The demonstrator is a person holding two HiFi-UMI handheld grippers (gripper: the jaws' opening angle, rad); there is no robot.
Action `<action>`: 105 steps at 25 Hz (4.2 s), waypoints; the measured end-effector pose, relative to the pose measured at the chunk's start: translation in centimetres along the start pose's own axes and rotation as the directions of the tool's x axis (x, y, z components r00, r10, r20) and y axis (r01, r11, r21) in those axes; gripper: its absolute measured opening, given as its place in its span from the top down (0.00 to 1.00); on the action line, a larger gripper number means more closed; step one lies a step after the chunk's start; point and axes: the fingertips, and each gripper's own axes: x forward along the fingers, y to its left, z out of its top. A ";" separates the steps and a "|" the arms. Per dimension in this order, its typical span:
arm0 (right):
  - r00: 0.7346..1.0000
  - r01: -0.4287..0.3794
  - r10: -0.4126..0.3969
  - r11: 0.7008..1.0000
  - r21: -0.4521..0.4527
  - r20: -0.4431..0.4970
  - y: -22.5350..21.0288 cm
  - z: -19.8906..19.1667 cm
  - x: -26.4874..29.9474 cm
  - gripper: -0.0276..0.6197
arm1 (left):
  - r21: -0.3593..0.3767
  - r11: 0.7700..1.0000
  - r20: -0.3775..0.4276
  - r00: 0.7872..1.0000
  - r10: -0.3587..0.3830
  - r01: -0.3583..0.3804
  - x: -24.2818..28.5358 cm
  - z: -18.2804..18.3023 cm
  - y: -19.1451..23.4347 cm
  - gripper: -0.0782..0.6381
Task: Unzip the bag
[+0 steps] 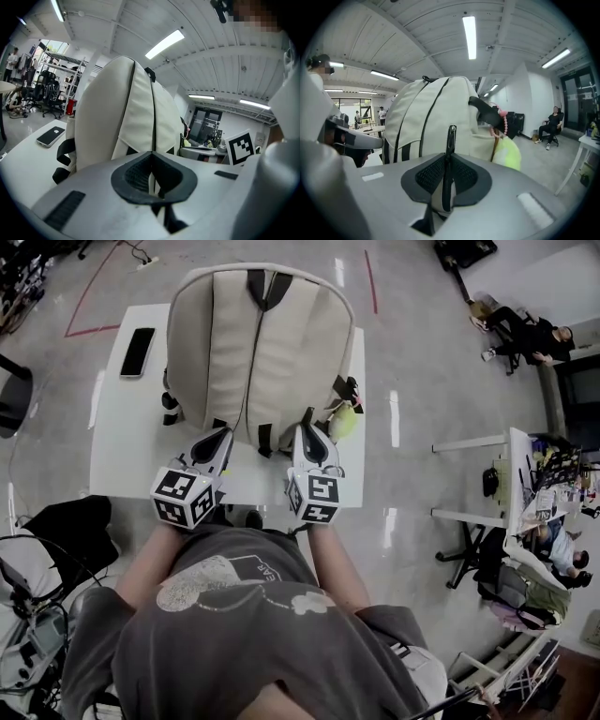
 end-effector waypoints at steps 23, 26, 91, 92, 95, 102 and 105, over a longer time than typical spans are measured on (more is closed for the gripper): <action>0.992 0.030 -0.021 0.997 0.068 -0.128 -0.4 -8.3 0.0 0.90 | 0.037 0.999 -0.121 0.992 -0.024 0.029 0.9 -4.3 -0.9 0.88; 0.984 0.039 -0.025 0.996 0.077 -0.178 -0.4 -10.3 0.1 0.90 | 0.028 0.999 -0.138 0.990 -0.024 0.029 0.9 -5.2 -0.9 0.88; 0.945 -0.173 0.195 0.979 0.105 -0.262 -1.1 -13.6 -7.9 0.94 | -0.006 0.993 -0.124 0.985 0.118 -0.120 -4.0 -10.3 -8.3 0.88; 0.946 -0.177 0.200 0.978 0.111 -0.254 -0.6 -13.5 -8.2 0.95 | -0.006 0.993 -0.120 0.986 0.114 -0.115 -4.5 -10.4 -8.4 0.88; 0.952 -0.176 0.196 0.979 0.105 -0.234 1.3 -13.5 -9.5 0.95 | -0.010 0.995 -0.109 0.989 0.097 -0.099 -6.5 -10.9 -8.5 0.88; 0.964 -0.163 0.170 0.985 0.054 -0.206 6.7 -13.9 -14.9 0.96 | -0.021 0.997 -0.088 0.994 0.068 -0.070 -13.9 -13.1 -9.1 0.88; 0.970 -0.147 0.152 0.988 0.041 -0.189 9.2 -14.0 -18.1 0.96 | -0.022 0.998 -0.067 0.996 0.061 -0.063 -17.6 -13.8 -9.5 0.88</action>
